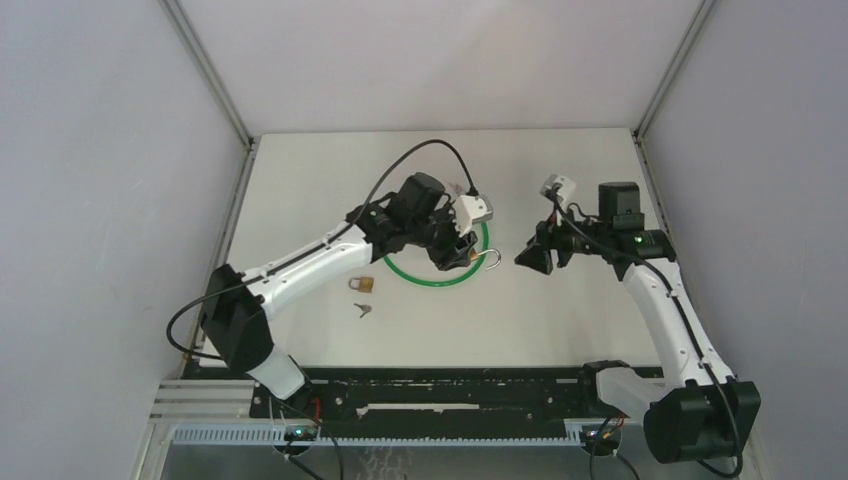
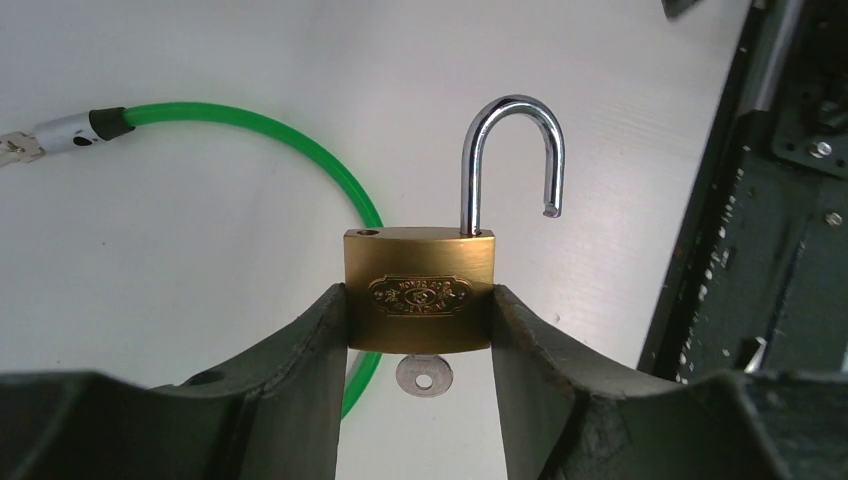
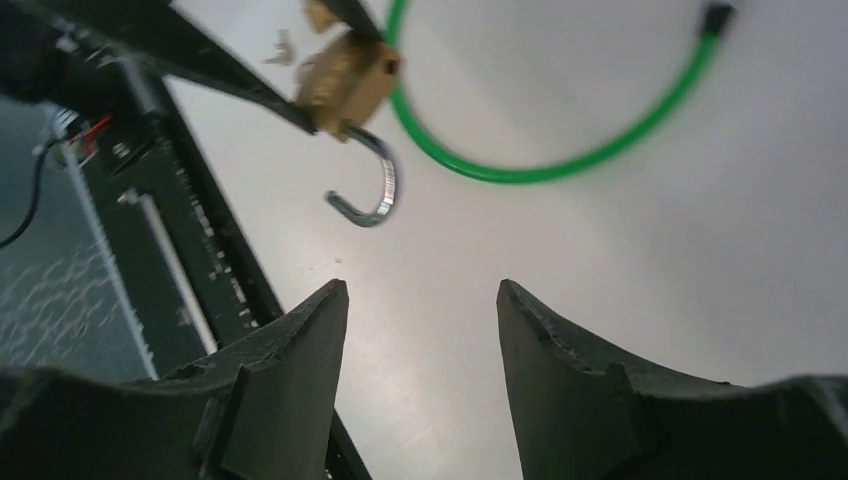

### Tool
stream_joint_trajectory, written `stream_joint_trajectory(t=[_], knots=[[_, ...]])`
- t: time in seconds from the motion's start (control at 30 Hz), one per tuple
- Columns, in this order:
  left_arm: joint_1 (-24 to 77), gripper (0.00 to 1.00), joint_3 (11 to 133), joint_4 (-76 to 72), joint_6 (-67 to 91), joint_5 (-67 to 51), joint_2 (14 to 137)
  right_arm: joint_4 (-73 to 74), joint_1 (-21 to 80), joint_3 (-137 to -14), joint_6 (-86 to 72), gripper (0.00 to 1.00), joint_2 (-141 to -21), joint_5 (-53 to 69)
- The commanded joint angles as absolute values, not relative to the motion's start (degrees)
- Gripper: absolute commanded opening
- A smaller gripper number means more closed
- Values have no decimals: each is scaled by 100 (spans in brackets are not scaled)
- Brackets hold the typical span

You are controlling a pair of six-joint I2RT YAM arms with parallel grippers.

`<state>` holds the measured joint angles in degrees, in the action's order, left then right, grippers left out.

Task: Lock with the key
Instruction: Pick up the lock from the center of the board, then lock the lock.

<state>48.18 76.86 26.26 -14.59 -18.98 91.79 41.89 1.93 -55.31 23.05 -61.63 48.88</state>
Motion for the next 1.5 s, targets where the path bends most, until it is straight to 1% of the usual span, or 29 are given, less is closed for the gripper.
stream_joint_trajectory(t=[0.0, 0.1, 0.2, 0.3, 0.47, 0.63, 0.73, 1.03, 1.17, 1.27, 1.47], knots=[[4583, 0, 8184, 3314, -1830, -2952, 8587, 4072, 932, -5906, 2651, 65, -6105, 5802], [4527, 0, 8045, 3503, -2089, -3193, 8281, 3734, 1342, -5906, 2455, 67, -6223, 5905], [4527, 0, 7914, 3641, -2291, -3236, 7974, 3541, 1505, -6019, 2196, 71, -6471, 6099], [4526, 0, 7867, 3730, -2428, -3195, 7761, 3887, 1612, -6309, 2312, 72, -6856, 6342], [4527, 0, 7884, 3776, -2656, -3018, 7582, 3822, 1839, -6454, 2174, 72, -7158, 6660], [4528, 0, 7952, 3841, -2813, -2821, 7576, 4585, 2128, -7019, 2601, 72, -7574, 6746], [4527, 0, 7974, 3860, -2789, -2850, 7591, 4641, 2234, -7031, 2655, 69, -7654, 6639], [4526, 0, 8023, 4017, -2581, -3151, 7749, 4837, 2577, -7027, 3301, 52, -7487, 6022], [4527, 0, 7937, 3920, -2478, -3198, 7707, 4471, 2706, -6812, 3279, 46, -7231, 5789], [4526, 0, 7933, 3902, -2445, -3180, 7716, 4398, 2854, -6721, 3320, 43, -7114, 5582], [4526, 0, 7947, 3861, -2386, -3138, 7730, 4245, 2972, -6580, 3260, 37, -7026, 5540]])
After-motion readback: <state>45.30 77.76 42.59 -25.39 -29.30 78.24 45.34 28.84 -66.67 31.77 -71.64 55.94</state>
